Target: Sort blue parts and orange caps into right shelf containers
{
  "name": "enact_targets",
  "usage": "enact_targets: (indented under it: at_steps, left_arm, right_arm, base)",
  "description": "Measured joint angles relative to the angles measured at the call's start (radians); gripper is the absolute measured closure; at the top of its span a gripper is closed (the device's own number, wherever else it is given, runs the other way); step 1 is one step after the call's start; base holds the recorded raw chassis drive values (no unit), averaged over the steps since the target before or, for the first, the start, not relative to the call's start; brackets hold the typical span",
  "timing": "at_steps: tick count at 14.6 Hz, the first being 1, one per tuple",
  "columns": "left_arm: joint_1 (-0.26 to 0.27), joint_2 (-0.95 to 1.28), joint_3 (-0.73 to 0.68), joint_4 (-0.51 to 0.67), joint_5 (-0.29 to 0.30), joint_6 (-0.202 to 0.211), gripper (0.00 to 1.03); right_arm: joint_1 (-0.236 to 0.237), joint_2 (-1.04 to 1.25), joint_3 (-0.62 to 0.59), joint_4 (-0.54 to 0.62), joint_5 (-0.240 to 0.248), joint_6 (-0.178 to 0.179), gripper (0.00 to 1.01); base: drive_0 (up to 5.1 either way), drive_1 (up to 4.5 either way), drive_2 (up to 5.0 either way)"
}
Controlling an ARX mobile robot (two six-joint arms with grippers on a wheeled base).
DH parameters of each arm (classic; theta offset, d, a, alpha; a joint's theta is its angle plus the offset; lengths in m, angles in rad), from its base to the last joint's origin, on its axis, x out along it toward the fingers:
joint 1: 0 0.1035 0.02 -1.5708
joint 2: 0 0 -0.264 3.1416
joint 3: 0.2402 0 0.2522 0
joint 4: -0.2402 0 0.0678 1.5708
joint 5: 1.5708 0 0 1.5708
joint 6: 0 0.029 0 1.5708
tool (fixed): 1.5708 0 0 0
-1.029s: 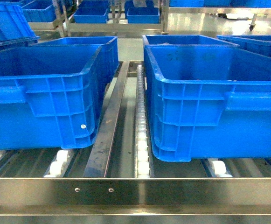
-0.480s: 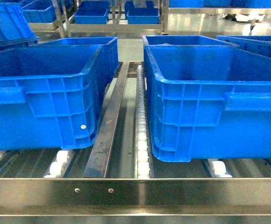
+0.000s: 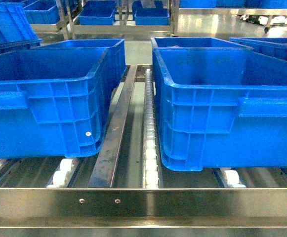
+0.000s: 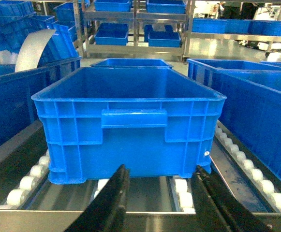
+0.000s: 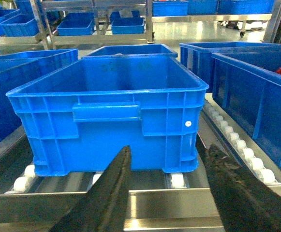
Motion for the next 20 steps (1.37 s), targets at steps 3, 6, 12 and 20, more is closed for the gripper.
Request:
enact_targets:
  at_steps: [3, 6, 12, 20]
  left_arm:
    - [0.0, 0.0, 0.0, 0.0, 0.0, 0.0, 0.29]
    - [0.0, 0.0, 0.0, 0.0, 0.0, 0.001, 0.04]
    - [0.0, 0.0, 0.0, 0.0, 0.0, 0.0, 0.05]
    - [0.0, 0.0, 0.0, 0.0, 0.0, 0.0, 0.05]
  right_arm:
    - [0.0, 0.0, 0.0, 0.0, 0.0, 0.0, 0.22]
    - [0.0, 0.0, 0.0, 0.0, 0.0, 0.0, 0.04]
    - [0.0, 0.0, 0.0, 0.0, 0.0, 0.0, 0.03]
    - [0.0, 0.0, 0.0, 0.0, 0.0, 0.0, 0.03]
  base:
    - [0.0, 0.0, 0.0]
    - [0.0, 0.0, 0.0]
    - [0.0, 0.0, 0.0]
    - [0.0, 0.0, 0.0]
